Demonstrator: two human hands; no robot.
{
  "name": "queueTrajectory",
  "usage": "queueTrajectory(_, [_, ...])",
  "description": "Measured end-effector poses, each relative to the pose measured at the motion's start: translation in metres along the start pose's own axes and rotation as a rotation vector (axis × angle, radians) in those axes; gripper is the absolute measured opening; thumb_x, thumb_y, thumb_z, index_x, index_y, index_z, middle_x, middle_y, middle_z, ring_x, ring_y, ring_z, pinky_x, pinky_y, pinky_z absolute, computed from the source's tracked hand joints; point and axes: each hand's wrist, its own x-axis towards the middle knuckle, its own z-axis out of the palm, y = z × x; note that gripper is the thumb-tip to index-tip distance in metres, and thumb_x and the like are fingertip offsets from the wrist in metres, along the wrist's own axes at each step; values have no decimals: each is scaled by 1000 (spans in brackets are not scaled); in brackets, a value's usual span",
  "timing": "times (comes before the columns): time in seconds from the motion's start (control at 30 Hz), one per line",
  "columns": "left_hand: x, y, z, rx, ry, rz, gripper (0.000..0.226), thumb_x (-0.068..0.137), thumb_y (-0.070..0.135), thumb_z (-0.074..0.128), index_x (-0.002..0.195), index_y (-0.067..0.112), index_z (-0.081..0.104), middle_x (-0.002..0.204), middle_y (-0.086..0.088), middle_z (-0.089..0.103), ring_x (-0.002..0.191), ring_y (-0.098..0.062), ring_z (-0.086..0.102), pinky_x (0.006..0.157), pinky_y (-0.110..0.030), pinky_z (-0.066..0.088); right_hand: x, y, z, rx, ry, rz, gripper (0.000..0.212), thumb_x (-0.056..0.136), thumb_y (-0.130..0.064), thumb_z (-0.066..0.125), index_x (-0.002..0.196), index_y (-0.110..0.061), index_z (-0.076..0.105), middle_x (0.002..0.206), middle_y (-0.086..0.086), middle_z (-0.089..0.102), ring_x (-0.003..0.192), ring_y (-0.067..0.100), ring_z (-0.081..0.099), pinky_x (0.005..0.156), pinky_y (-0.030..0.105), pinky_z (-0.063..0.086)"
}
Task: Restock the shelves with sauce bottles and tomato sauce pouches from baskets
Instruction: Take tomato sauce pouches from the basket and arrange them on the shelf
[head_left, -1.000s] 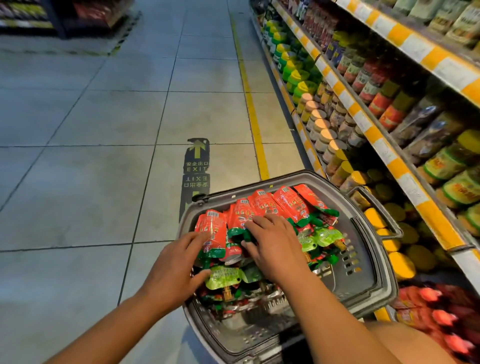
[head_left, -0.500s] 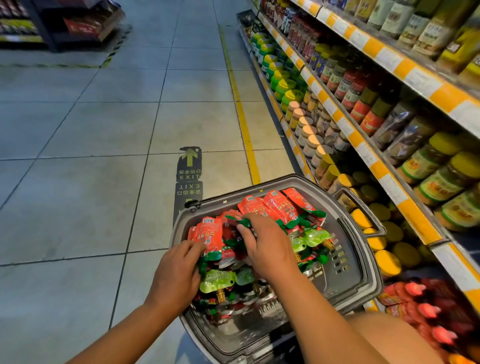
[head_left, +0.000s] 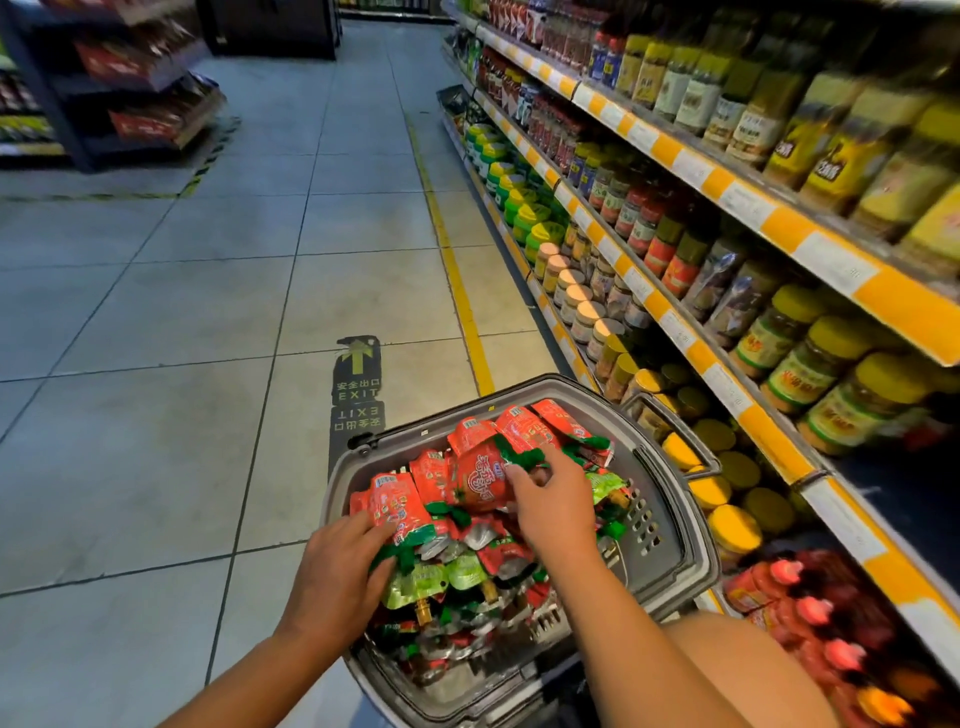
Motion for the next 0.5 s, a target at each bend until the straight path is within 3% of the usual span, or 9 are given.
queueTrajectory(0.07, [-3, 1, -6, -27, 17, 2, 46, 92, 45, 51, 131, 27, 66, 113, 15, 60, 100, -10, 59, 84, -36, 54, -2, 3, -3, -16, -14, 36, 66, 98, -24, 71, 155, -9, 42, 146, 8, 56, 130, 24, 56, 102, 31, 45])
queueTrajectory(0.13, [-4, 3, -14, -75, 46, -15, 46, 94, 41, 46, 132, 26, 66, 108, 16, 57, 97, -8, 56, 79, -32, 53, -3, 4, -3, -33, -23, 56, 63, 96, -25, 74, 151, -8, 48, 140, 7, 60, 124, 23, 59, 99, 30, 46])
queueTrajectory(0.23, [1, 7, -28, -125, 115, -81, 31, 98, 21, 57, 126, 20, 71, 100, 16, 53, 91, -7, 54, 72, -25, 47, -7, 3, -3, -72, -27, 34, 40, 95, -27, 75, 127, -8, 64, 105, 5, 66, 95, 24, 63, 81, 34, 52])
queueTrajectory(0.3, [7, 12, -37, -163, 154, -140, 19, 98, 10, 65, 114, 17, 73, 99, 15, 56, 89, -7, 57, 70, -25, 46, -11, 1, -5, -43, -11, 14, 25, 95, -24, 74, 113, -8, 66, 96, 8, 65, 89, 28, 63, 79, 39, 53])
queueTrajectory(0.37, [15, 17, -49, -203, 195, -182, 9, 98, 12, 66, 104, 16, 72, 97, 14, 58, 87, -5, 58, 67, -28, 47, -13, -1, -11, 7, 20, 1, 13, 95, -22, 73, 95, -13, 63, 88, 7, 62, 79, 23, 59, 71, 34, 50])
queueTrajectory(0.5, [29, 23, -68, -303, 303, -335, 8, 100, 19, 65, 99, 15, 72, 92, 8, 65, 84, -6, 60, 67, -31, 48, -15, -2, -22, 122, 86, 9, 25, 96, -22, 72, 79, -17, 54, 71, -3, 54, 62, 12, 47, 58, 25, 41])
